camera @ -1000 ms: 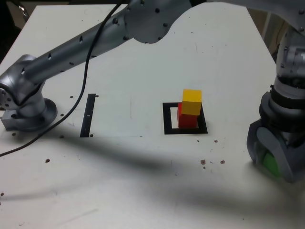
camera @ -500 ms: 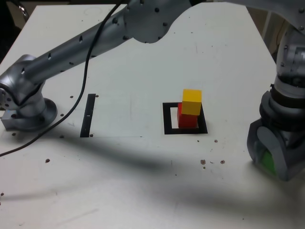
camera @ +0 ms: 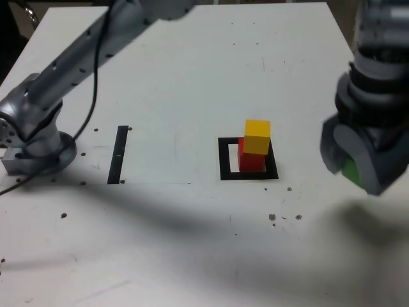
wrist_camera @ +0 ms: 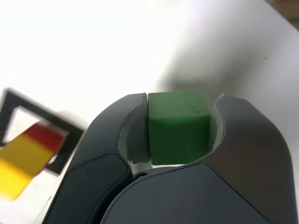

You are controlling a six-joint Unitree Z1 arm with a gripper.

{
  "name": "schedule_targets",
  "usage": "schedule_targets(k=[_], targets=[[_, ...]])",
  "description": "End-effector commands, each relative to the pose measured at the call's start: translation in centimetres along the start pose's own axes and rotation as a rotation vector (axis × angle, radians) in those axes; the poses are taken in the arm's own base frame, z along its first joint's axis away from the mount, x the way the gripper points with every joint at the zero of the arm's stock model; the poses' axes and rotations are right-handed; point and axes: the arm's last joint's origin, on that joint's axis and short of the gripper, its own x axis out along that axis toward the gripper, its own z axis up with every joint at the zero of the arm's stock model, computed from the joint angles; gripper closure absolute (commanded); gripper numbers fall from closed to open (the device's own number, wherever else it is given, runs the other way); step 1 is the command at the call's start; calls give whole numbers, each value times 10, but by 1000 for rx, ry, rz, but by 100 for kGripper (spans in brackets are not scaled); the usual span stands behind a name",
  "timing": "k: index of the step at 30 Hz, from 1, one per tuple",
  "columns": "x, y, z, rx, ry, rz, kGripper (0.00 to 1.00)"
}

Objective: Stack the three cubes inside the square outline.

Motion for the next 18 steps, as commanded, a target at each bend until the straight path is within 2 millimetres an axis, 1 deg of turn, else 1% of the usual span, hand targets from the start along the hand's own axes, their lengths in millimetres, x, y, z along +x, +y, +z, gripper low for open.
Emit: schedule_targets(k=[1, 5, 10, 14, 18], targets=[[-17, -3, -11, -33, 1, 17, 67], [-38, -8, -33, -130, 22, 28, 67], [-56, -14, -65, -255, 45, 27, 67], [-64, -18, -91, -364, 70, 13, 67], [-64, -20, -116, -491, 94, -29, 67]])
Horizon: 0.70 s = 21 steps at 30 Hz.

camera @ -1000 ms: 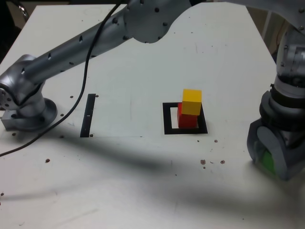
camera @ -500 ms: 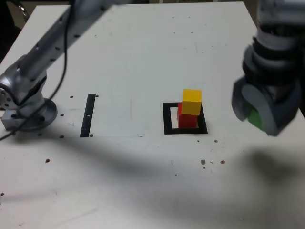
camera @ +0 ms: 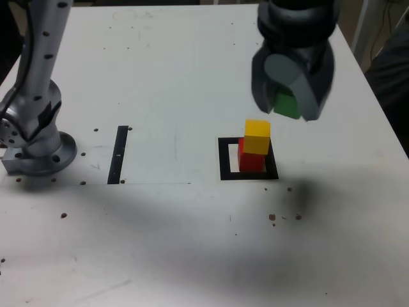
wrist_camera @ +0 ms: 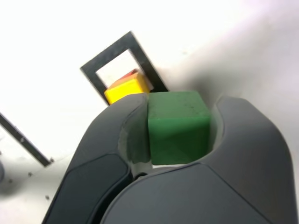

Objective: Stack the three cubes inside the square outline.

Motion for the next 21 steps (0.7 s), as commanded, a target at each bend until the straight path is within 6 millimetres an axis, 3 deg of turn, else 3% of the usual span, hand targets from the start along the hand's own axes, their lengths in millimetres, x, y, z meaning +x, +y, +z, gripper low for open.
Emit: schedule_targets(k=[1, 10, 21], targets=[[-1, 7, -16, -80, 9, -28, 67], [14, 15, -35, -261, 9, -100, 67], [26, 14, -31, -302, -7, -137, 67]])
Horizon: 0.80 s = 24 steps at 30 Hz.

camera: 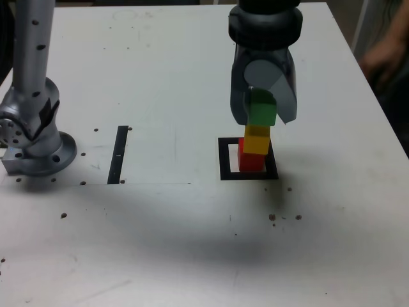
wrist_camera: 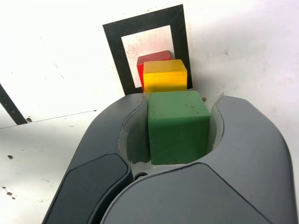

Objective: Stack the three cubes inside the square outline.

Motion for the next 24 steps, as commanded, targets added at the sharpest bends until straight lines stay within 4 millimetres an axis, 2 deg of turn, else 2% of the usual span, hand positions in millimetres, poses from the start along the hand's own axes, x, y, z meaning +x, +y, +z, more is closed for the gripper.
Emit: schedule_targets(k=[1, 15, 17, 22, 23, 24], targets=[[3, 1, 1, -5, 2, -4, 67], [19, 6, 0, -23, 24, -29, 66], [20, 7, -1, -23, 26, -30, 56], [23, 7, -2, -22, 33, -35, 9], [24, 7, -2, -21, 35, -36, 2], [25, 8, -2, -21, 37, -37, 1]])
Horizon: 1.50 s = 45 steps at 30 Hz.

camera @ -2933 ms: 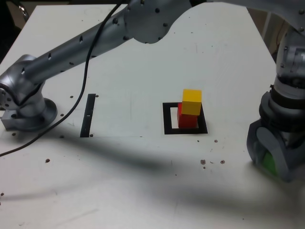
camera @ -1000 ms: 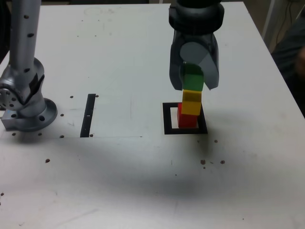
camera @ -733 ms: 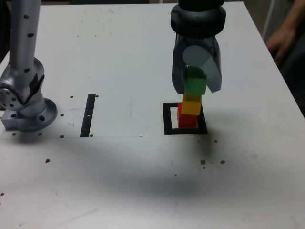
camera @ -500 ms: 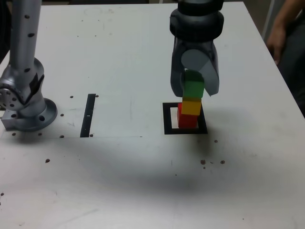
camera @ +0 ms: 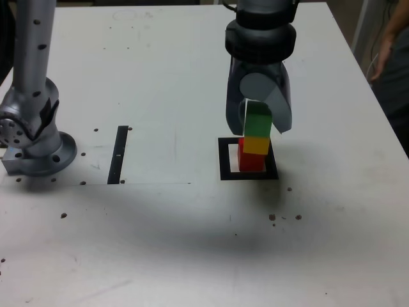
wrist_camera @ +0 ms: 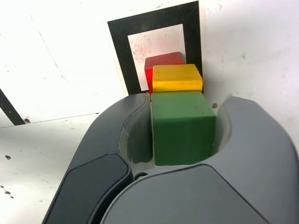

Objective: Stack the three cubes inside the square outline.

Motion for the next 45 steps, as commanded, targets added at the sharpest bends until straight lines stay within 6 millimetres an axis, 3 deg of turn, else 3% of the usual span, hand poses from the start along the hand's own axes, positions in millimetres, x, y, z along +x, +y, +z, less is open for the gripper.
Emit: schedule_targets(k=[1, 10, 17, 30, 38, 45], targets=[[2, 1, 1, -1, 4, -4, 0], [1, 2, -1, 1, -2, 0, 0], [-11, 4, -12, -1, -31, 40, 0], [-38, 10, -72, -22, -69, 84, 0], [-31, 10, -124, -60, -17, 77, 0], [-8, 8, -161, -95, 8, 68, 0]])
